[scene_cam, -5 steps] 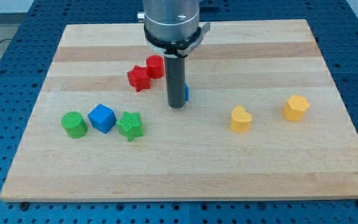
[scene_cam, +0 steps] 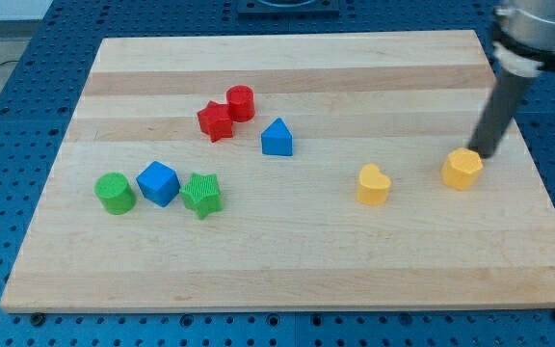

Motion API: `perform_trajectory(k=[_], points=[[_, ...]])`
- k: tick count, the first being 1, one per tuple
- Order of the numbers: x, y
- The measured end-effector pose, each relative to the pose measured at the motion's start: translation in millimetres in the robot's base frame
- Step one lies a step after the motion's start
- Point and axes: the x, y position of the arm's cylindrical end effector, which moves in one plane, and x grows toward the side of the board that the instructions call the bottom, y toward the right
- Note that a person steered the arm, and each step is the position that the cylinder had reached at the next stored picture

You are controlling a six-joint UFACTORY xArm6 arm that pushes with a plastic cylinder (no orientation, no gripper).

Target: Move the yellow hexagon towards the red circle

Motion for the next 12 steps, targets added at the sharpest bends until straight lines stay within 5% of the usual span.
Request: perform_trajectory(k=[1,3,5,8,11,12], points=[[33.8,1.5],[36.3,-72.4],[-28.4,-77.7],[-1.3,-96.3],[-77.1,-163.9],[-77.4,-126.9]])
